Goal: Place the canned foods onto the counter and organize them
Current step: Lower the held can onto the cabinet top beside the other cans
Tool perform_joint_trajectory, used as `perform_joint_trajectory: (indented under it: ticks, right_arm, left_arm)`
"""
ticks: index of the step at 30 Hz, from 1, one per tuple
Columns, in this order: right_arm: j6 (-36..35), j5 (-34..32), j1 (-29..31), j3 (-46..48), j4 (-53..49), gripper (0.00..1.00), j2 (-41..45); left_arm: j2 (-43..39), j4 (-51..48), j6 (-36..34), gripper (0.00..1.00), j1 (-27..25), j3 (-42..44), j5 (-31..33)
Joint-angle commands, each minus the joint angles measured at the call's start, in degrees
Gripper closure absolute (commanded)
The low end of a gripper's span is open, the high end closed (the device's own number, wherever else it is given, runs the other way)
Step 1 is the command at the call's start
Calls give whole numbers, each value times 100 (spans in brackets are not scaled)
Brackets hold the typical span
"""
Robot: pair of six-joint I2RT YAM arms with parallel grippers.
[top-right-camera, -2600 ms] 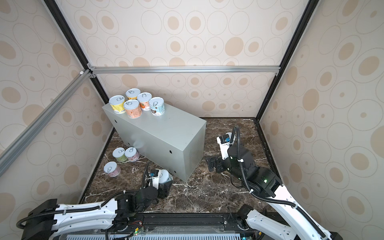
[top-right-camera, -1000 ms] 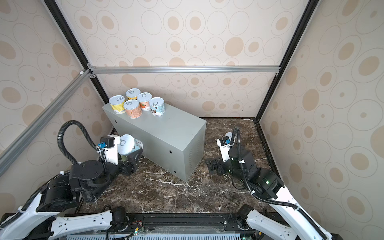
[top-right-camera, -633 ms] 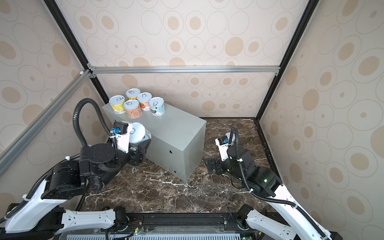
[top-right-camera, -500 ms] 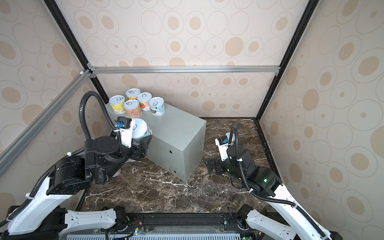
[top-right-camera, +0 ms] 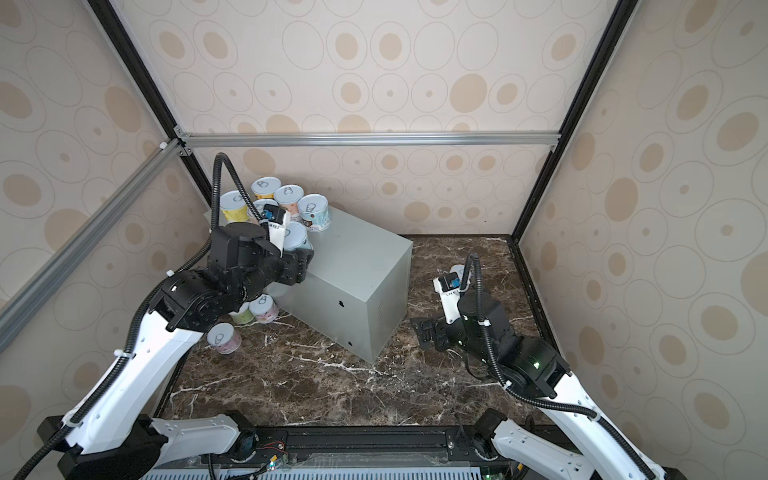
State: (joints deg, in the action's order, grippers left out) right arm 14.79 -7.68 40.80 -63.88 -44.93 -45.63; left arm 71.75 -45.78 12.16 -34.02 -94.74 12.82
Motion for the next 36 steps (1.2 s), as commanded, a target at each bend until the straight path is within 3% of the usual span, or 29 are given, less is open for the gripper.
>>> perform_joint_trajectory:
  ticks: [1, 18, 36]
  right_arm:
    - [-164, -123, -26, 42, -86, 0, 71]
    - [-231, 42, -34, 10, 63, 0, -23]
    - [-292, 445, -33, -1043, -95, 0, -302]
  left_arm:
    - [59, 641, -100, 38, 221, -202, -442]
    - [665, 438, -92, 39, 702, -635, -315]
    - [588, 597, -31, 9, 774, -486, -355]
